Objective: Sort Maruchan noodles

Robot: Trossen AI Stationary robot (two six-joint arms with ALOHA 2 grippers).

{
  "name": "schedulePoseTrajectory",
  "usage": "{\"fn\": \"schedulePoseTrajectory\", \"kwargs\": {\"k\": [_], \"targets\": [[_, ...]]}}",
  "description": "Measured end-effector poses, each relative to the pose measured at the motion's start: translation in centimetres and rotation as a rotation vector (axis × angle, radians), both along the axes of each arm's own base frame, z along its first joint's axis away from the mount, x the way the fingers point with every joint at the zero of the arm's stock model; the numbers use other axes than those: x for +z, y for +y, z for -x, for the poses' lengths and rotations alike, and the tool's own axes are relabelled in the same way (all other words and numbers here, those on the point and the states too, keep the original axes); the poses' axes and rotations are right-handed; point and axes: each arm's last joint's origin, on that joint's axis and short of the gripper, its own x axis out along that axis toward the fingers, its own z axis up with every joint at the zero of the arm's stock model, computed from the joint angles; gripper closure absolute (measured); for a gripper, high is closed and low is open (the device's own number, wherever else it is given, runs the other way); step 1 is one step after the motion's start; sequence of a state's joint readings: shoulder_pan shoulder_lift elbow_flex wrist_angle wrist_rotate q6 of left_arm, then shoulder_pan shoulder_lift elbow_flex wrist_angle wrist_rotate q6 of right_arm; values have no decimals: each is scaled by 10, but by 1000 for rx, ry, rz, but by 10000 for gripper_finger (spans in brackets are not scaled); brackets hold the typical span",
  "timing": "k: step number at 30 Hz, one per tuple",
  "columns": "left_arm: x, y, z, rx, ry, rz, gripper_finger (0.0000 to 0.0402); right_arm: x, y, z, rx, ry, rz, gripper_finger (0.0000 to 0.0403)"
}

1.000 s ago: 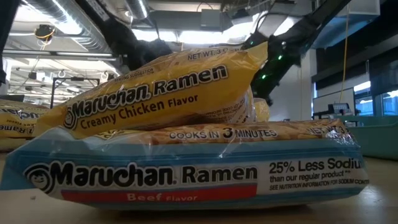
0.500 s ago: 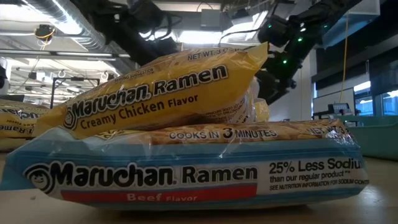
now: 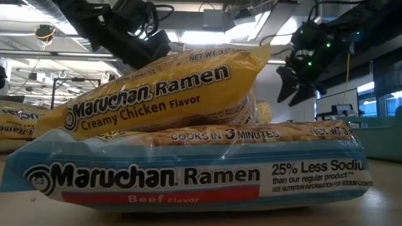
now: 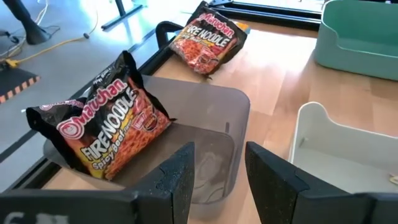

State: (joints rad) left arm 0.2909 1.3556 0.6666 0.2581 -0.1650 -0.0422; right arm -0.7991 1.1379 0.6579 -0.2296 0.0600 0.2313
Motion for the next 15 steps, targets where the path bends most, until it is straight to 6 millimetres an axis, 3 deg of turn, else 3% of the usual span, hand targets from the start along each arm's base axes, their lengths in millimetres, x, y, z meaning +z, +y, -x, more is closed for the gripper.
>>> {"fn": "schedulePoseTrajectory", "kwargs": {"k": [7, 15], "targets": [[0, 0, 0, -2, 0, 1, 266, -12, -5, 14, -65, 95, -98, 150], [0, 0, 0, 1, -2, 7, 266, -13, -2, 14, -6, 88, -135, 150]]}}
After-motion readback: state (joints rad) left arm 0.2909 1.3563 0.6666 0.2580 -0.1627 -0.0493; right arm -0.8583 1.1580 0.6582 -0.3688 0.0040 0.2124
